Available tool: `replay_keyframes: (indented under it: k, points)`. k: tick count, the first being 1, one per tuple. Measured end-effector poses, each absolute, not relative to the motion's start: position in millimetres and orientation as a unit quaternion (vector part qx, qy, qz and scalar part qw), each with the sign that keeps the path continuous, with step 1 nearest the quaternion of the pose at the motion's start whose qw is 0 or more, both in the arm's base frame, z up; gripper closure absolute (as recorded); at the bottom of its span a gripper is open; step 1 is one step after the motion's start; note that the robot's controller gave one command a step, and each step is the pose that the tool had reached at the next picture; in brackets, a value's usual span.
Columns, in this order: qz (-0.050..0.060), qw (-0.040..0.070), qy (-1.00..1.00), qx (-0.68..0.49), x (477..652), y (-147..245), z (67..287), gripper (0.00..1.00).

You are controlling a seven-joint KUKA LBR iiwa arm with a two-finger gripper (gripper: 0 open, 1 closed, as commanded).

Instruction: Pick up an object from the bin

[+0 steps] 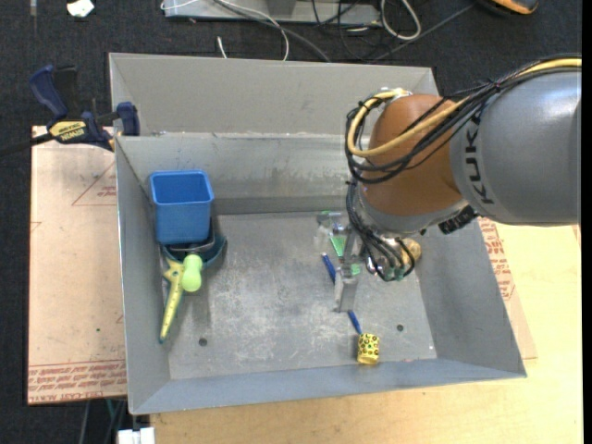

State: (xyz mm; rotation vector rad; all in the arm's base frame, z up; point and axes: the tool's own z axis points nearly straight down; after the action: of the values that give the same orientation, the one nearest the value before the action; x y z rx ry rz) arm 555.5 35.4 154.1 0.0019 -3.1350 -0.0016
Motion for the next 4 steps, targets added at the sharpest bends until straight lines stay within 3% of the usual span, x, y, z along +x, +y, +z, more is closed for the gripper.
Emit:
replay_keyframes:
  k: [1, 2, 3, 4]
  points:
    - [-0.001, 0.000, -1.000, 0.000, 557.1, 35, 159, 0.00]
    - [-0.001, -0.001, -0.999, 0.051, 574.2, -12, 163, 0.00]
    - [-0.002, -0.001, -0.995, 0.095, 567.1, -12, 209, 0.00]
    - [-0.001, -0.003, -0.985, 0.173, 594.5, -6, 175, 0.00]
